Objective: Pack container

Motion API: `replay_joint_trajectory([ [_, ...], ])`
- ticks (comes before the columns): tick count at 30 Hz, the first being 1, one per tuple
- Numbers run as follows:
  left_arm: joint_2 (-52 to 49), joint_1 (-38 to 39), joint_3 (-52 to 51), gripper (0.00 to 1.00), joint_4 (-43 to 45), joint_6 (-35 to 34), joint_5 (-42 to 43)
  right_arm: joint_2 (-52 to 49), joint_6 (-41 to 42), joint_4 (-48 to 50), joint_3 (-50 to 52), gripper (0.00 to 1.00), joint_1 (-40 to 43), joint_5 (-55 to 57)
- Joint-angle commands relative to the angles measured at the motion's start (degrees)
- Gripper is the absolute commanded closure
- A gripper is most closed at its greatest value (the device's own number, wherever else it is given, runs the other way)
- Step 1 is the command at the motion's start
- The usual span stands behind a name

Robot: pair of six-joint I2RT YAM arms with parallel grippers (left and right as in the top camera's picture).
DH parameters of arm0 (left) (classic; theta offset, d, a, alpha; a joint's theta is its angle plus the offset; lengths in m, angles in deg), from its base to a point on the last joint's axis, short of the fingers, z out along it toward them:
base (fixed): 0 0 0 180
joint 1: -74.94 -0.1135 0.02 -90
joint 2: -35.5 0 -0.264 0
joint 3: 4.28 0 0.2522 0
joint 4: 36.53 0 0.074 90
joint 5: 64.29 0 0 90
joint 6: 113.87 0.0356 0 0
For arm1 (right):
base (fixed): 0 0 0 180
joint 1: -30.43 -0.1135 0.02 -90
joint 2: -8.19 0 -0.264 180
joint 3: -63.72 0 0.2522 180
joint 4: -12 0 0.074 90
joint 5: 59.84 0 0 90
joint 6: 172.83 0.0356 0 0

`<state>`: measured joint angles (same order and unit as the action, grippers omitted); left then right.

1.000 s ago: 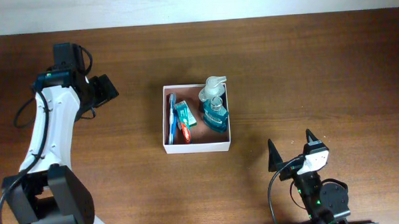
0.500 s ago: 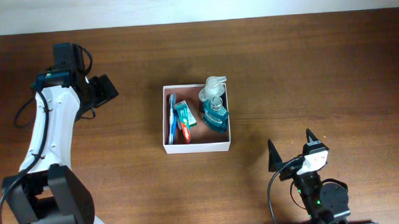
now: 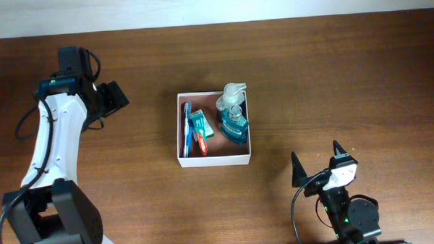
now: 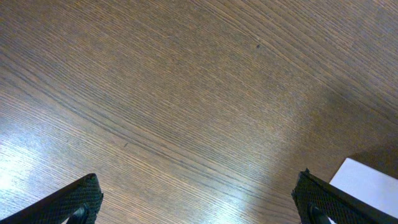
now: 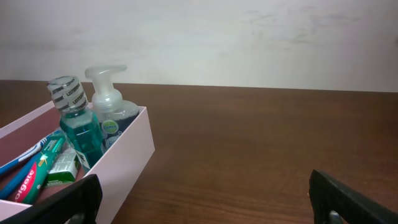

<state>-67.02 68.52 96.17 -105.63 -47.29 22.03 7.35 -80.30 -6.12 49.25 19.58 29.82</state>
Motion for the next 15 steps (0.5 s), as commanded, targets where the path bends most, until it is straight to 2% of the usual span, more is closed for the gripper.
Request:
replay_joint_trajectory([
  [1, 1.3, -0.2, 0.8, 0.01, 0.0, 0.3, -0.2, 0.6, -0.6, -0.2, 0.4, 0.02, 0.5, -0.5],
  [8, 4.4, 0.9, 0.8, 0.01, 0.0, 0.3, -0.2, 0.6, -0.6, -0.2, 0.4, 0.02, 0.5, -0.5],
  [15, 15.8, 6.9, 0.8, 0.01, 0.0, 0.3, -0.2, 0.6, -0.6, -0.2, 0.4, 0.02, 0.5, -0.5],
])
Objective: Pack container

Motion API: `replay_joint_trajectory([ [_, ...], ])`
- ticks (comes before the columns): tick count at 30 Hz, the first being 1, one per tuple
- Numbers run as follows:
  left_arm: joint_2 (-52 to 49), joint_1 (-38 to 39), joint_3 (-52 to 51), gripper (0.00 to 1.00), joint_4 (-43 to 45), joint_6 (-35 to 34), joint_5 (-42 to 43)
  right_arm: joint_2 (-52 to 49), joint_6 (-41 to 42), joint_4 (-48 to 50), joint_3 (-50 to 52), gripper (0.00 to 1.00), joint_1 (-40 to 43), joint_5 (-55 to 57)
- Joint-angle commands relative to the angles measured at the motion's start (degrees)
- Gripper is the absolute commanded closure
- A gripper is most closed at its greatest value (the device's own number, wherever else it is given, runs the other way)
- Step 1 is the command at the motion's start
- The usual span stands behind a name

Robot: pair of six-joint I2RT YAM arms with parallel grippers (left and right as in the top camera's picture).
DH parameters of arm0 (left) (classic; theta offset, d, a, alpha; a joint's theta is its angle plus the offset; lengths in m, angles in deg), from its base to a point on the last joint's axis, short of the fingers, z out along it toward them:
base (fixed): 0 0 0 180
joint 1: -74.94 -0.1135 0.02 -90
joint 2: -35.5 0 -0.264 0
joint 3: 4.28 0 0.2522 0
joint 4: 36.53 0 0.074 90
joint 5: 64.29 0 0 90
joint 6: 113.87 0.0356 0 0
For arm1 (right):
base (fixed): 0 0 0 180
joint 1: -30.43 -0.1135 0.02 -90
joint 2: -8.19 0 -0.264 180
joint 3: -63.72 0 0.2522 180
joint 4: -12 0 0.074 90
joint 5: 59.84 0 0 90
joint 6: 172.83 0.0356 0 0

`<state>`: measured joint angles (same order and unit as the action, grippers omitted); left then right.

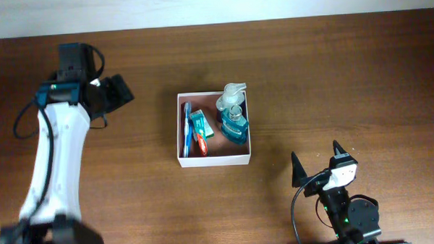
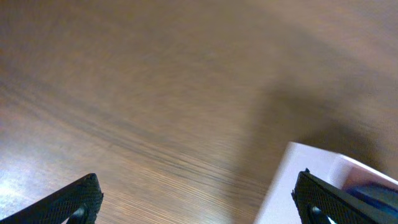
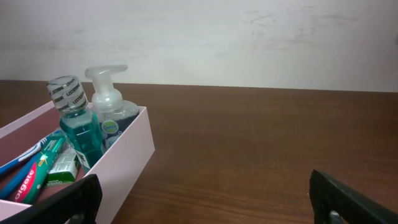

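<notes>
A white open box (image 1: 215, 160) stands mid-table. Inside are a blue mouthwash bottle (image 1: 233, 126), a clear pump soap bottle (image 1: 230, 94), a toothpaste tube (image 1: 201, 130) and a toothbrush (image 1: 187, 123). The right wrist view shows the box wall (image 3: 124, 158), the mouthwash (image 3: 78, 130) and the pump bottle (image 3: 109, 106). My left gripper (image 1: 118, 93) hangs open and empty left of the box; its wrist view shows bare wood with the box corner (image 2: 311, 180) at lower right. My right gripper (image 1: 316, 165) is open and empty at the front right.
Brown wooden table (image 1: 345, 74) all round the box. A pale wall (image 3: 249, 37) runs behind the far table edge. The right arm's base (image 1: 348, 215) sits at the front edge.
My left gripper has shifted a little to the right, toward the box, and more of the box corner shows in its wrist view. The right arm has not moved.
</notes>
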<state>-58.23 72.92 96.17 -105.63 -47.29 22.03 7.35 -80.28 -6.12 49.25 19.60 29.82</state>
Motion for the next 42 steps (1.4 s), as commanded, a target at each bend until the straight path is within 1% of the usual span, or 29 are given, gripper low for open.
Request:
replay_joint_trajectory([
  [1, 8.7, 3.2, 0.8, 0.01, 0.0, 0.3, -0.2, 0.6, -0.6, -0.2, 0.4, 0.01, 0.5, -0.5],
  [5, 17.2, 5.2, 0.8, 0.01, 0.0, 0.3, -0.2, 0.6, -0.6, -0.2, 0.4, 0.02, 0.5, -0.5],
  [11, 29.1, 5.6, 0.8, 0.01, -0.1, 0.3, -0.2, 0.6, -0.6, -0.2, 0.4, 0.02, 0.5, -0.5],
  [21, 44.3, 5.6, 0.7, 0.01, -0.2, 0.3, -0.3, 0.6, -0.6, -0.2, 0.4, 0.02, 0.5, -0.5],
  [28, 53.7, 5.6, 0.7, 0.01, -4.3, 0.3, -0.2, 0.6, -0.6, -0.2, 0.4, 0.02, 0.5, -0.5],
  [31, 57.9, 5.6, 0.2, 0.0, -7.1, 0.3, -2.5, 0.6, -0.6, -0.2, 0.4, 0.02, 0.5, -0.5],
  [37, 66.0, 5.6, -5.4, 0.01, -12.2, 0.3, -2.8, 0.6, -0.6, -0.2, 0.4, 0.02, 0.5, -0.5],
  [42, 71.4, 5.6, -14.5, 0.01, -14.6, 0.3, -2.6, 0.6, -0.6, -0.2, 0.4, 0.02, 0.5, -0.5],
])
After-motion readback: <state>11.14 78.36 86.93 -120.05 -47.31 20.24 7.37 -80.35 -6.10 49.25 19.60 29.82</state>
